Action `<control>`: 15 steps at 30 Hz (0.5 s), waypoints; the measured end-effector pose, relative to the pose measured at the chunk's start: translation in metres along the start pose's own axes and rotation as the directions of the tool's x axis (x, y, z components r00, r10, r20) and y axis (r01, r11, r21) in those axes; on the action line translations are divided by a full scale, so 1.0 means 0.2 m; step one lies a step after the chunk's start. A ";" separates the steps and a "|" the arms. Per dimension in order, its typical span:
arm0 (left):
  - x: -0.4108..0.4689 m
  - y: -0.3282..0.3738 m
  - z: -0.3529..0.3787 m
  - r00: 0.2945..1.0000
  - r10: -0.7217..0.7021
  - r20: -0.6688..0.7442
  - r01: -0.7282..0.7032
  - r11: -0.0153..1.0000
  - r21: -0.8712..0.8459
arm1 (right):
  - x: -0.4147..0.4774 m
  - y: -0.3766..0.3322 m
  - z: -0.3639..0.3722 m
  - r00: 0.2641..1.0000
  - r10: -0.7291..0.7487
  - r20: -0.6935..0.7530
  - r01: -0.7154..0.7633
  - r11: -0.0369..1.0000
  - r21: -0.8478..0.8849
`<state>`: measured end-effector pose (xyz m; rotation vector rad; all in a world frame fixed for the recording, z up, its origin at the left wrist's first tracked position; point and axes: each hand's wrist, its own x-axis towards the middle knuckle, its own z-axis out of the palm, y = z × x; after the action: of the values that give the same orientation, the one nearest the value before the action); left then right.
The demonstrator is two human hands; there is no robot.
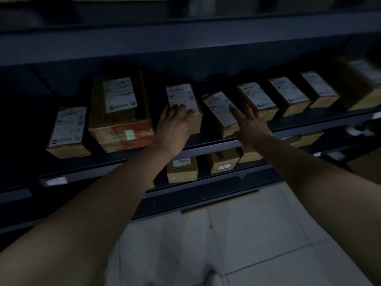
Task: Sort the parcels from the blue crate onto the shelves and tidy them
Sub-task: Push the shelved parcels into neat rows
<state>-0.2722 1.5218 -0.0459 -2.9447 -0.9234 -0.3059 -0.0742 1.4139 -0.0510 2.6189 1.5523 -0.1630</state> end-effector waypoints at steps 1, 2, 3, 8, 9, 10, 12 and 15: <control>0.02 0.01 0.02 1.000 -0.015 0.009 0.015 1.000 0.005 | 0.01 0.02 0.01 1.000 -0.011 0.013 0.011 1.000 0.016; 0.03 0.01 0.04 0.999 -0.031 0.015 0.031 0.999 0.009 | 0.02 0.03 0.02 1.000 -0.023 0.021 0.022 0.999 0.028; 0.04 0.01 0.06 0.999 -0.045 0.018 0.045 0.999 0.009 | 0.04 0.04 0.03 0.999 -0.036 0.031 0.034 0.999 0.036; 0.10 0.02 0.10 0.996 -0.087 -0.017 0.087 0.996 -0.003 | 0.13 0.06 0.05 0.993 -0.111 0.028 0.109 0.992 0.065; 0.11 0.02 0.11 0.995 -0.092 -0.026 0.092 0.996 -0.013 | 0.15 0.07 0.06 0.992 -0.123 0.030 0.120 0.990 0.074; 0.12 0.02 0.11 0.994 -0.100 -0.031 0.099 0.995 -0.026 | 0.17 0.07 0.07 0.991 -0.131 0.035 0.128 0.988 0.085; 0.14 0.03 0.12 0.992 -0.121 -0.038 0.120 0.992 -0.043 | 0.21 0.07 0.08 0.990 -0.136 0.037 0.131 0.986 0.101; 0.16 0.02 0.14 0.988 -0.146 -0.051 0.143 0.988 -0.056 | 0.27 0.06 0.09 0.990 -0.139 0.025 0.136 0.987 0.090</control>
<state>-0.2391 1.5392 -0.0659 -2.9046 -1.1414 -0.4217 -0.0392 1.4522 -0.0753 2.5600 1.7542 -0.2876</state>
